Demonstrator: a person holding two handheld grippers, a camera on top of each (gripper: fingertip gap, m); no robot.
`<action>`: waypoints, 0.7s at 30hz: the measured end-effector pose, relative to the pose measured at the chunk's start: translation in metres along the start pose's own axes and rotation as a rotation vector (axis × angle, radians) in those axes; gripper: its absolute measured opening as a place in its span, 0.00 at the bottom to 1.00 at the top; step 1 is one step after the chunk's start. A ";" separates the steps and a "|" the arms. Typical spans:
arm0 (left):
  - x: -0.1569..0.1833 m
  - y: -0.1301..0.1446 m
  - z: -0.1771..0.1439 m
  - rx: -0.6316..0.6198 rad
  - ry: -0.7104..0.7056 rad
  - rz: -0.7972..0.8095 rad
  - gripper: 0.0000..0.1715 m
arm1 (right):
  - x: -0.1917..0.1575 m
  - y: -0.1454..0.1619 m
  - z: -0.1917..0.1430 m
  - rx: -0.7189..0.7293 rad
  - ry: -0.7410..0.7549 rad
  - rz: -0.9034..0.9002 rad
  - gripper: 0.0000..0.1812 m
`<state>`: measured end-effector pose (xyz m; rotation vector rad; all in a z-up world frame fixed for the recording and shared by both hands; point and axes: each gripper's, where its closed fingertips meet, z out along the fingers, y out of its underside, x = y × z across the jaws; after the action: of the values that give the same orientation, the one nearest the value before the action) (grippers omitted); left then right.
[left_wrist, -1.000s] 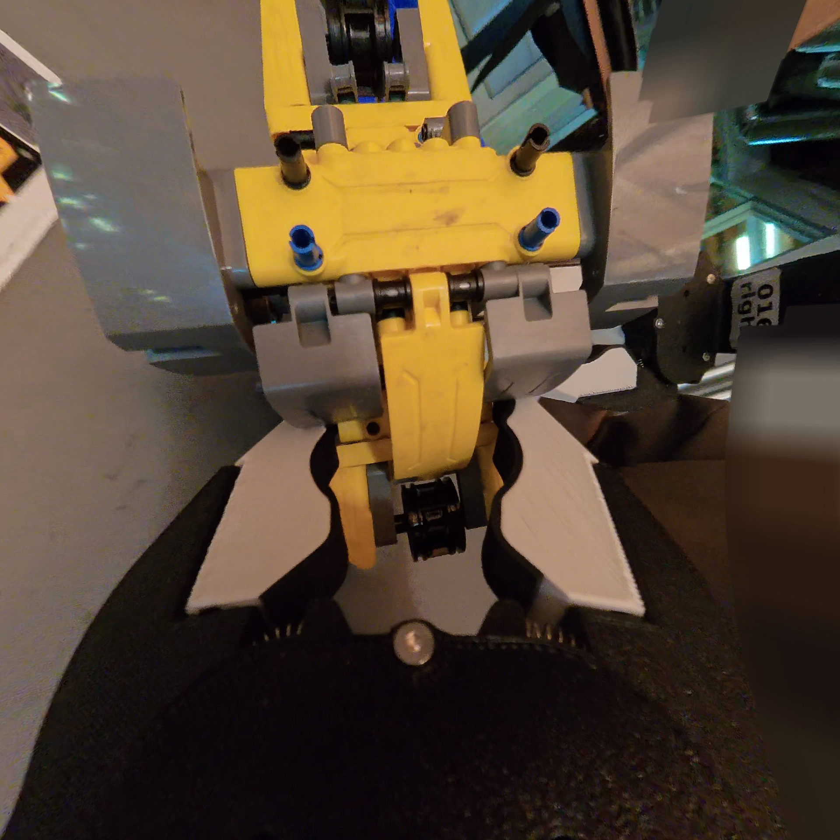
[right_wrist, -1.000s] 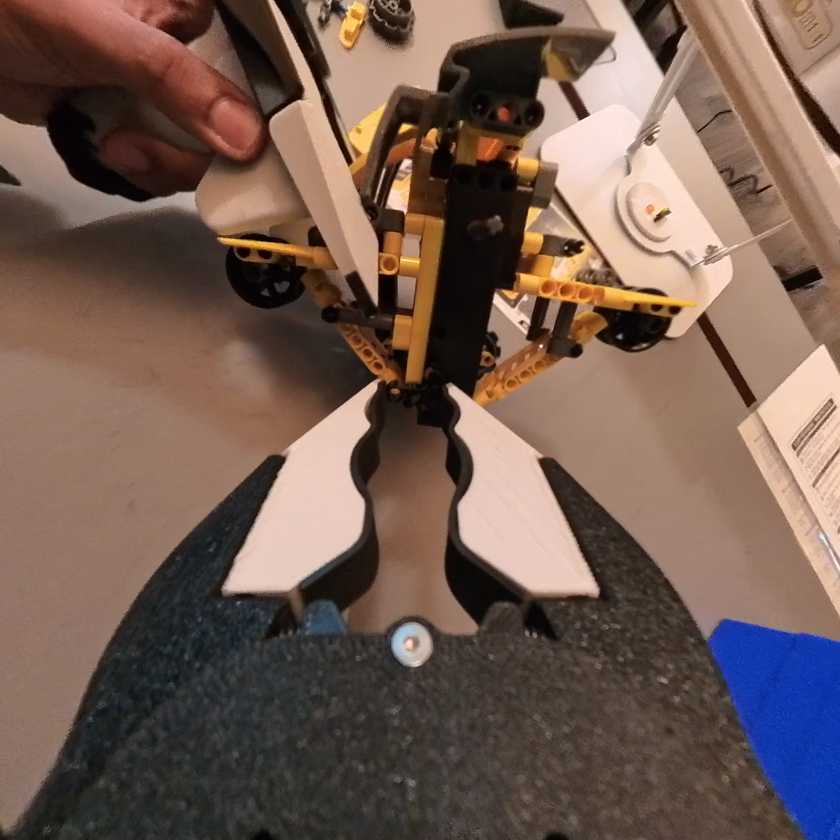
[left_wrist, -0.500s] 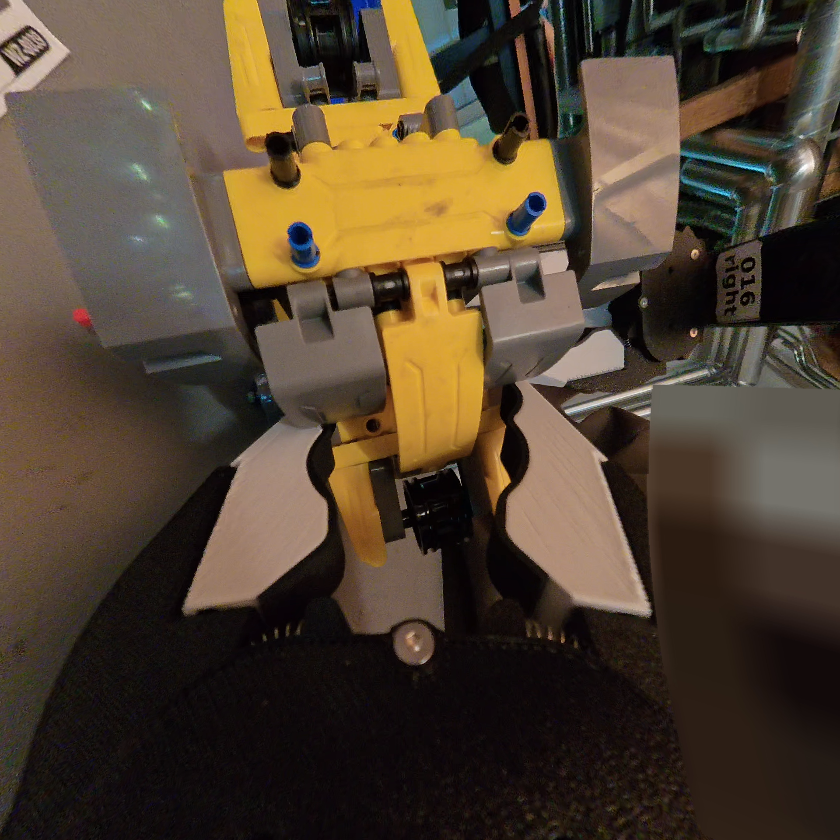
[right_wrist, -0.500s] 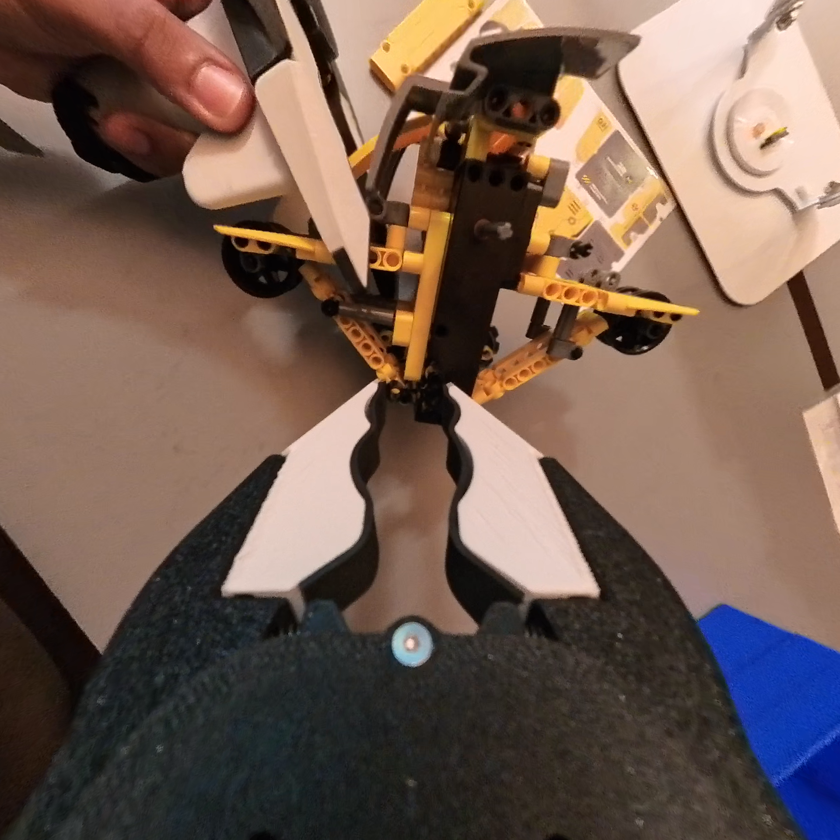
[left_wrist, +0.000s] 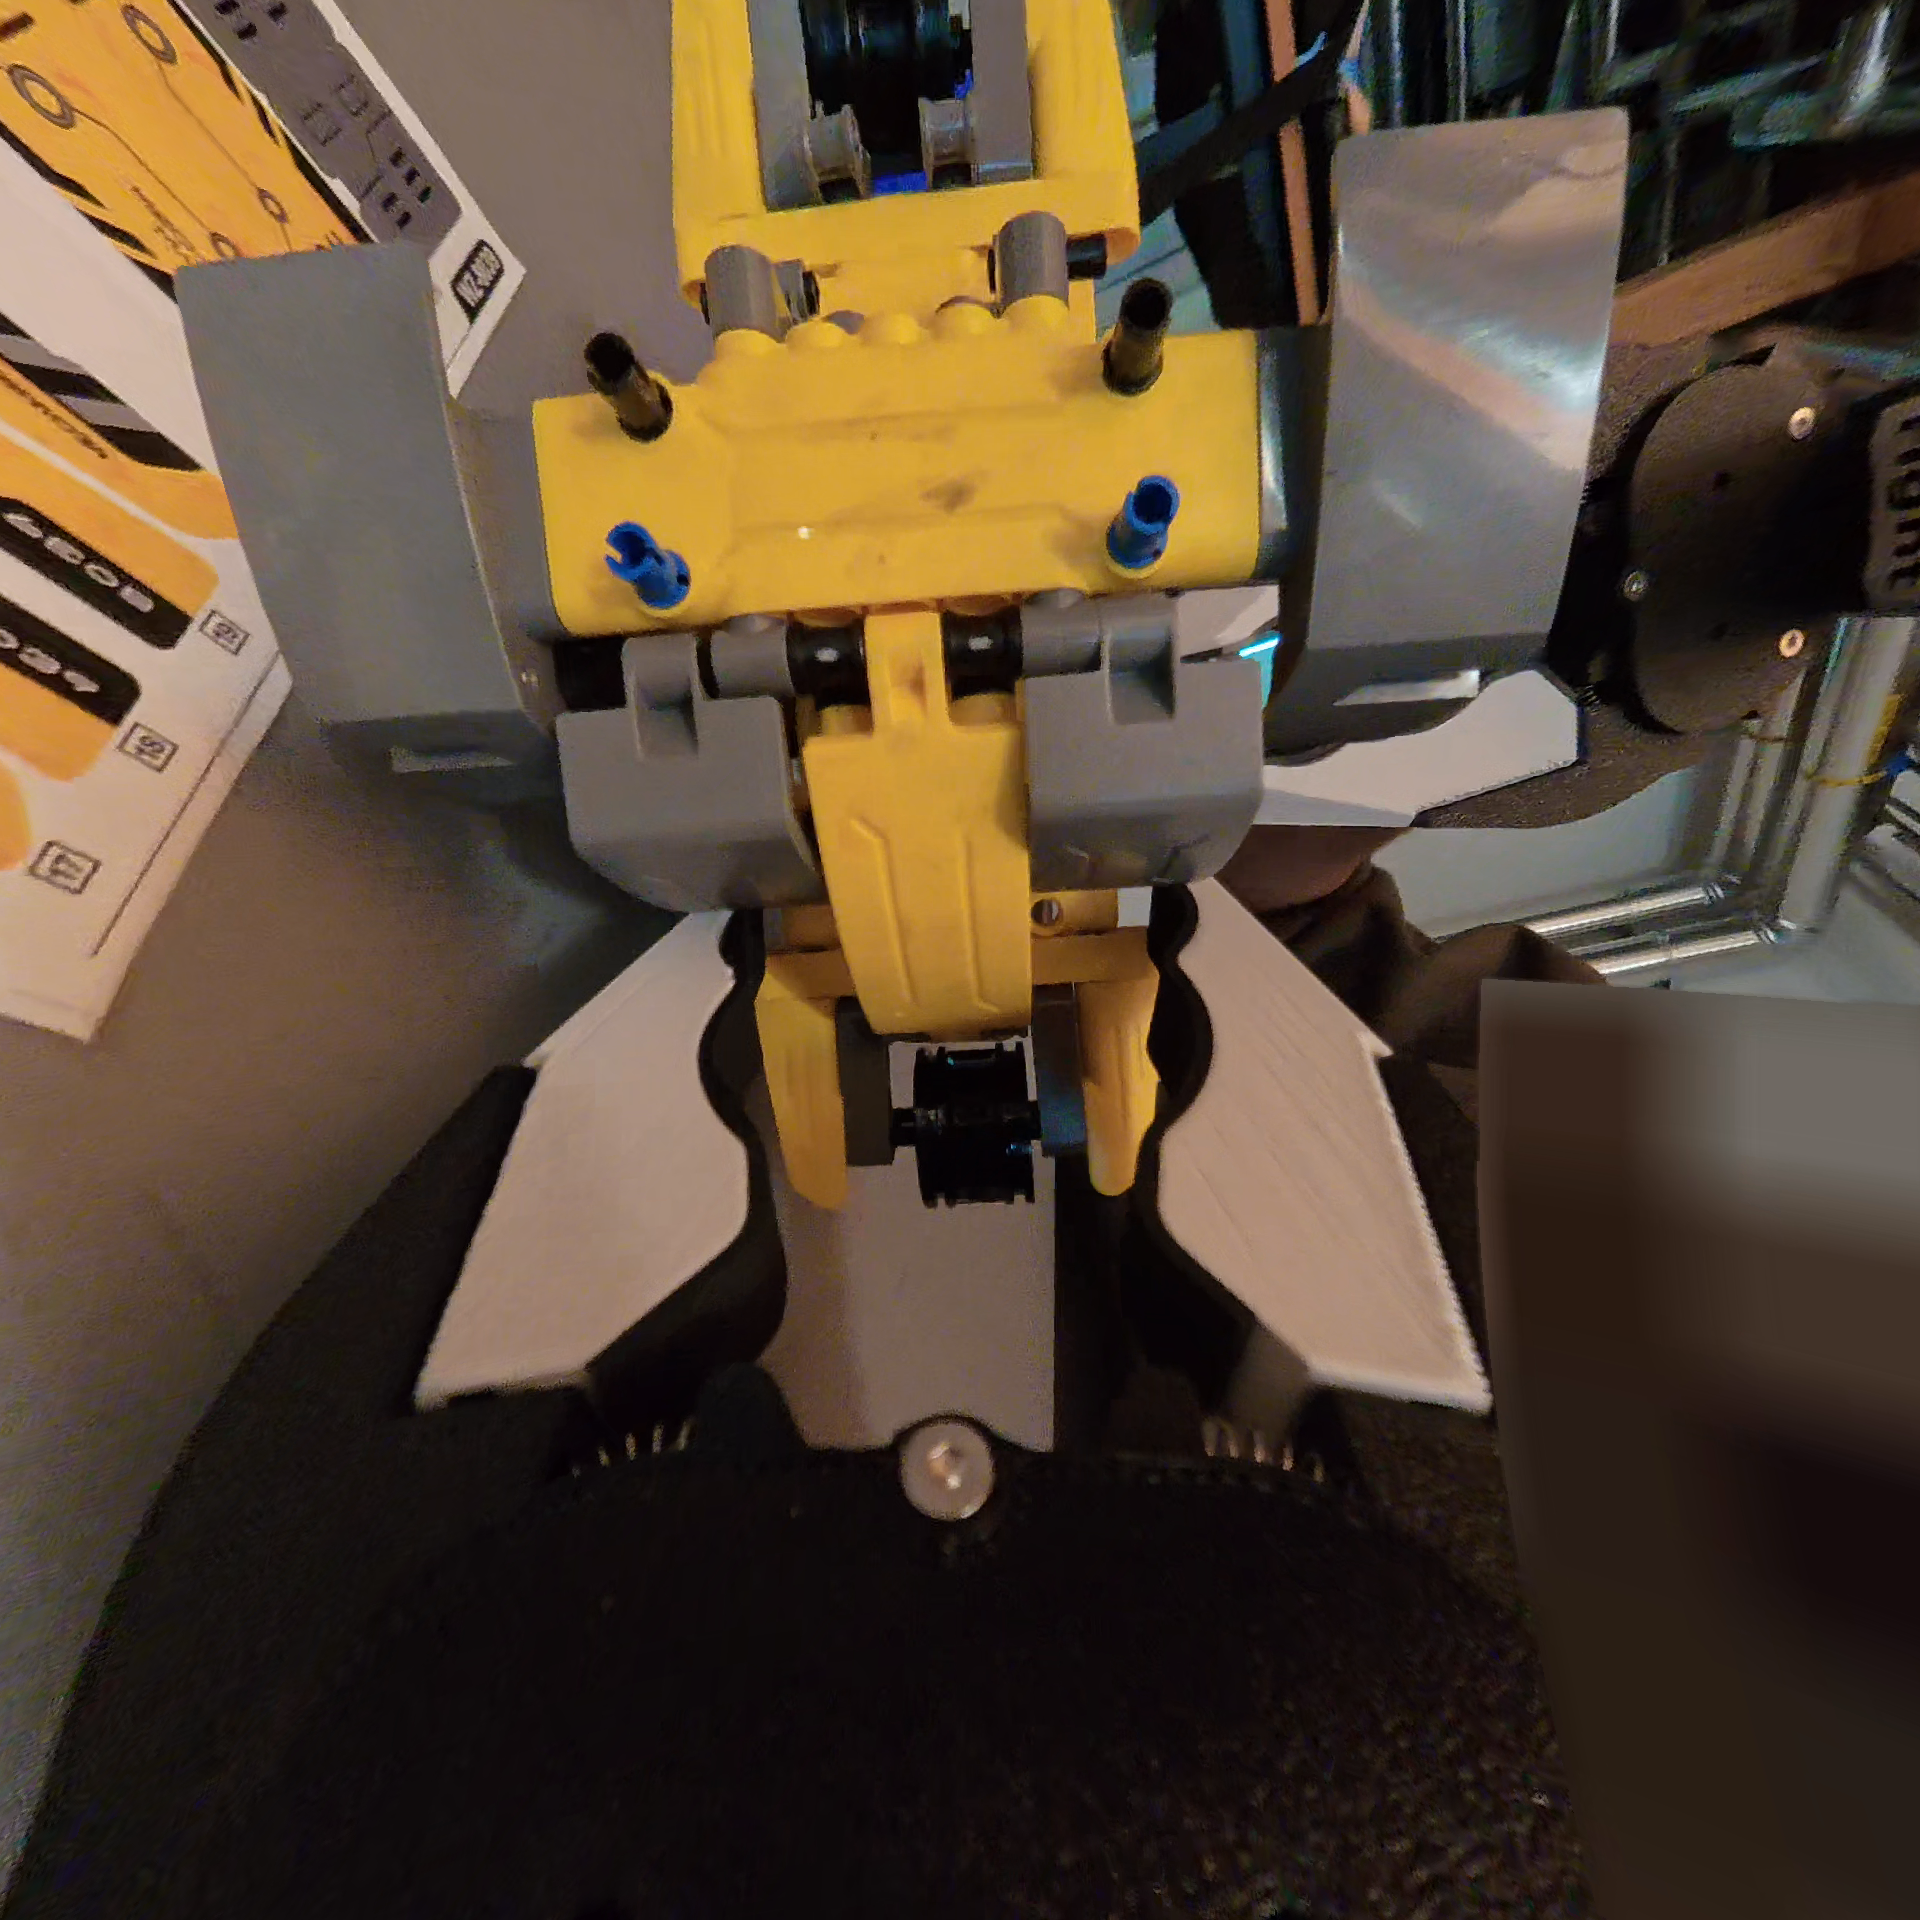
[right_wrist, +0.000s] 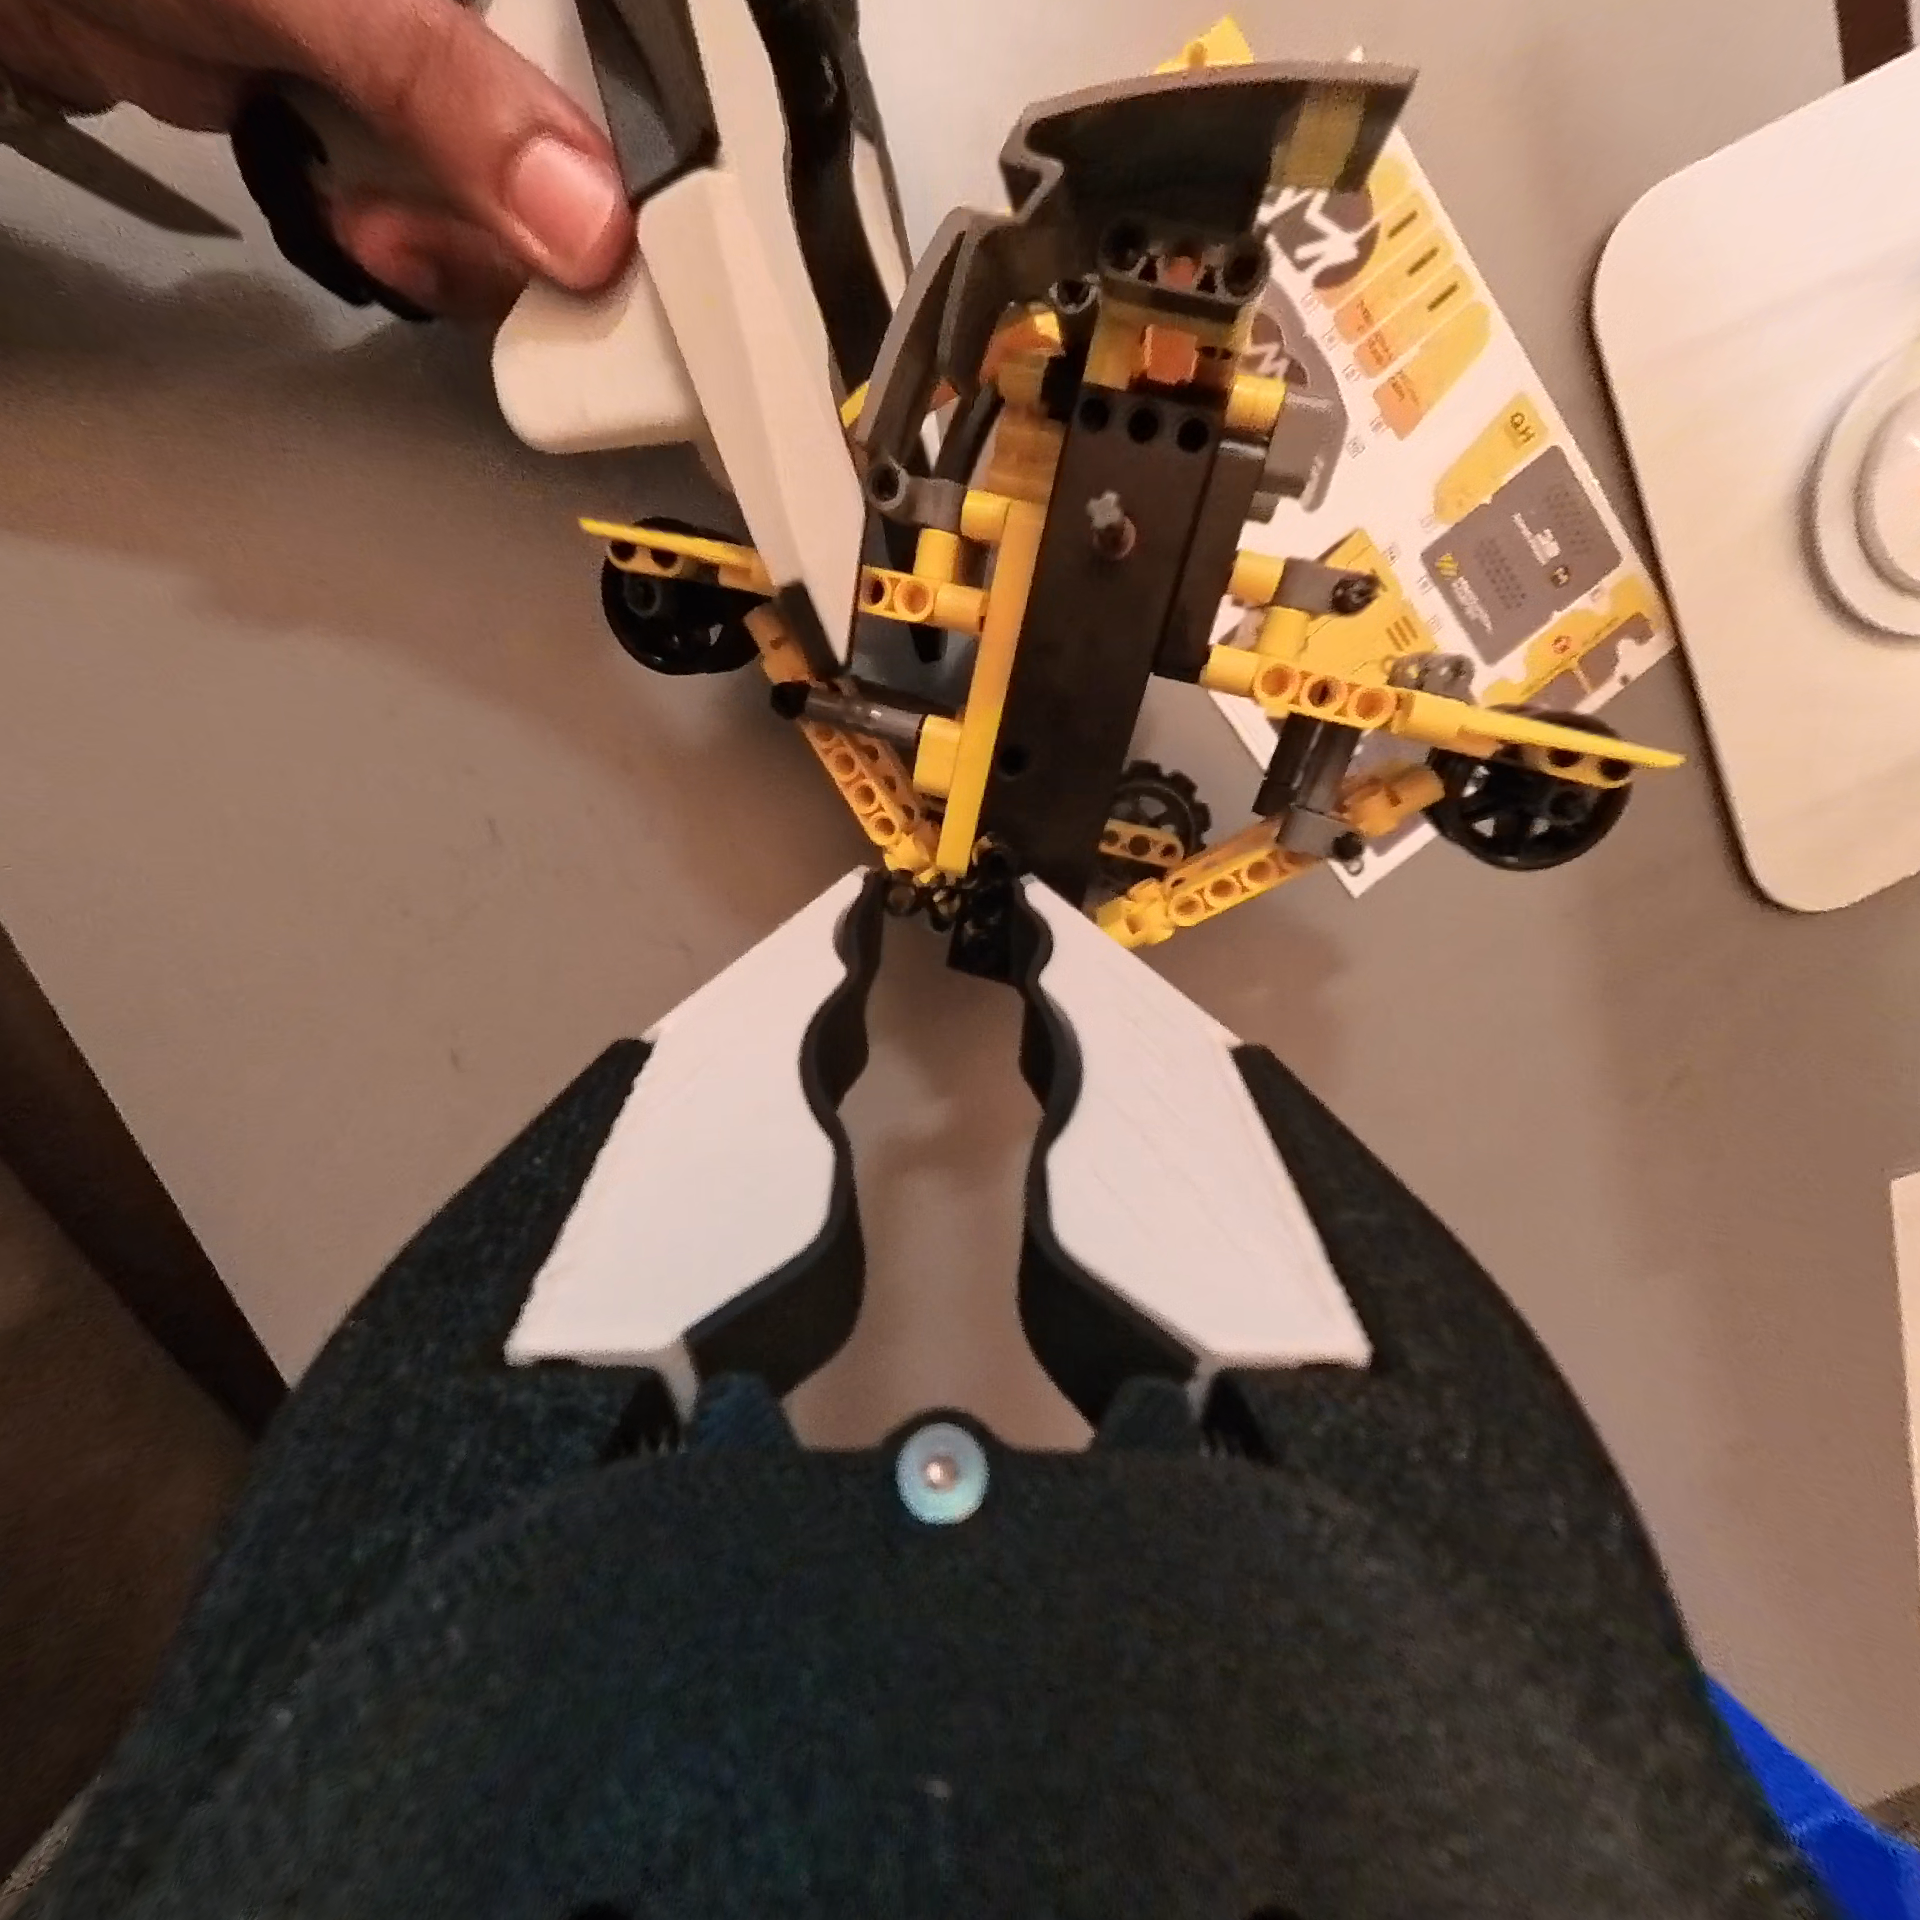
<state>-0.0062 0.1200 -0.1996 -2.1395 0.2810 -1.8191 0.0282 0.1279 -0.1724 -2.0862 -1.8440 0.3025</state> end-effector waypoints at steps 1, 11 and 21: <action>0.000 0.000 -0.002 0.000 -0.006 -0.001 0.43 | 0.000 -0.002 0.001 -0.004 0.006 -0.006 0.13; -0.007 -0.018 -0.040 0.076 -0.212 0.136 0.47 | 0.008 -0.004 0.005 0.034 0.115 -0.009 0.13; 0.001 -0.042 -0.028 0.223 -0.300 0.354 0.61 | 0.015 0.002 0.004 0.073 0.156 -0.008 0.13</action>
<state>-0.0362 0.1555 -0.1799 -2.0173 0.3399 -1.2554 0.0307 0.1433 -0.1762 -1.9930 -1.7243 0.1954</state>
